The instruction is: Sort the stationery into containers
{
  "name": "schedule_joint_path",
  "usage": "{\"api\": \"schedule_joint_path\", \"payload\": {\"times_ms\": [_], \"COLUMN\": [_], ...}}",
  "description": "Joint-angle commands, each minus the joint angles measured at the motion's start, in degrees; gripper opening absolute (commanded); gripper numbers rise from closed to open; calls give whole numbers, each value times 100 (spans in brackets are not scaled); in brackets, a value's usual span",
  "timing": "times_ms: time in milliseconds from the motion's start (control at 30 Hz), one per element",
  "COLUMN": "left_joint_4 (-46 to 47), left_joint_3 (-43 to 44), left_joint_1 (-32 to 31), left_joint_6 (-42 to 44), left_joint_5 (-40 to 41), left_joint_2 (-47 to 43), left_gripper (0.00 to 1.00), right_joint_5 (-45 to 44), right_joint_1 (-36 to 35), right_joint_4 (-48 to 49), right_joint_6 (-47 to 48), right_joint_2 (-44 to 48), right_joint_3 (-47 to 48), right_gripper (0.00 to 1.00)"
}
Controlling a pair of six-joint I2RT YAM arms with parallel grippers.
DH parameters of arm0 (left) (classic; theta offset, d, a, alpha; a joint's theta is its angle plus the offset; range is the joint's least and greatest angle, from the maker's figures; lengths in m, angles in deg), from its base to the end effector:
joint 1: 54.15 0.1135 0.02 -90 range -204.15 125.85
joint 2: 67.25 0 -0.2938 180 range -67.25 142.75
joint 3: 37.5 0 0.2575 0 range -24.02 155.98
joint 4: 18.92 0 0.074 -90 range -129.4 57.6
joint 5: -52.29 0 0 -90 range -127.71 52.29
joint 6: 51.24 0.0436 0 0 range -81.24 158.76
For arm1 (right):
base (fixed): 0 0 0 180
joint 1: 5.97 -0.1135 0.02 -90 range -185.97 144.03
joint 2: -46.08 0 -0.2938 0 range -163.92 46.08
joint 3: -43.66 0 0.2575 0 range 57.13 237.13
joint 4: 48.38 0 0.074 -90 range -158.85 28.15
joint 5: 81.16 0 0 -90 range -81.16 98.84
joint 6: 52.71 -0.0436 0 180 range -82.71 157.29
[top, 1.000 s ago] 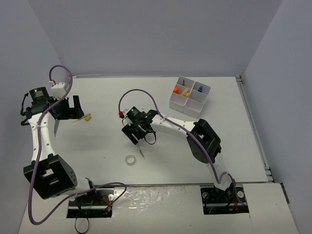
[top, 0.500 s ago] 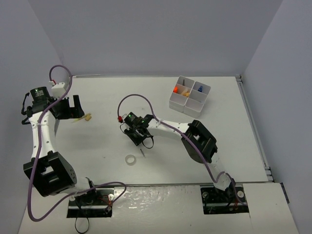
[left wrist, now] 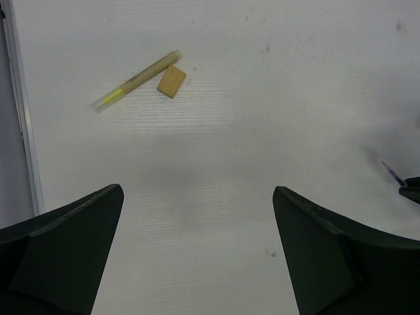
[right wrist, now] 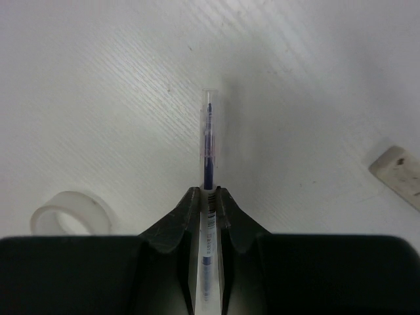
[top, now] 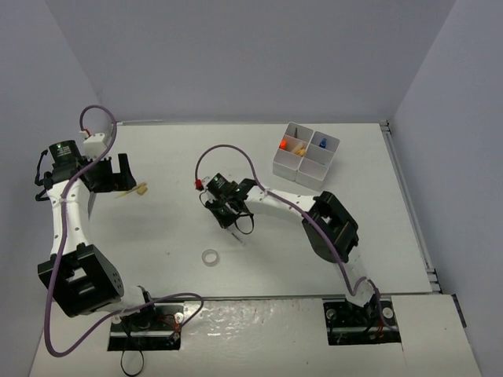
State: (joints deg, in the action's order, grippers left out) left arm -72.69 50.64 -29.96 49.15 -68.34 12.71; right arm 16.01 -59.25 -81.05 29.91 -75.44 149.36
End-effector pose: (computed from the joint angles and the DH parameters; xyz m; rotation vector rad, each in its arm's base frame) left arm 0.2843 0.1034 0.3598 -0.0205 2.2513 -0.3136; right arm 0.2940 0.4033 0.2059 -1.0327 2.2860 0.6155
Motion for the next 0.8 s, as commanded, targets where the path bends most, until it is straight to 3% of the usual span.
{"api": "schedule_joint_path", "payload": {"times_ms": [0,67,133,267,467,767], "left_joint_4": [224,233,246,305,504,596], "left_joint_3": [-5,-40,-54,-87,-127,-97], "left_joint_1": [51,51,51,51,51,45], "left_joint_6": [89,121,135,127,66,29], "left_joint_5": [-118,-145,-159,-200,-272,-195], "left_joint_2": [-185,-193,-213,-272,-241,-26], "left_gripper": [97,97,97,97,97,97], "right_joint_5": [497,554,52,-488,299,22], "right_joint_1": [513,954,1345,2740,4445,4608], "right_joint_4": [918,1696,2471,4436,6675,7403], "right_joint_6": [193,181,268,243,-814,-34], "right_joint_2": [1682,2267,2685,3362,3135,2412], "right_joint_3": [208,69,-220,-1503,-2392,-2687], "right_gripper": [0,0,0,0,0,0]}}
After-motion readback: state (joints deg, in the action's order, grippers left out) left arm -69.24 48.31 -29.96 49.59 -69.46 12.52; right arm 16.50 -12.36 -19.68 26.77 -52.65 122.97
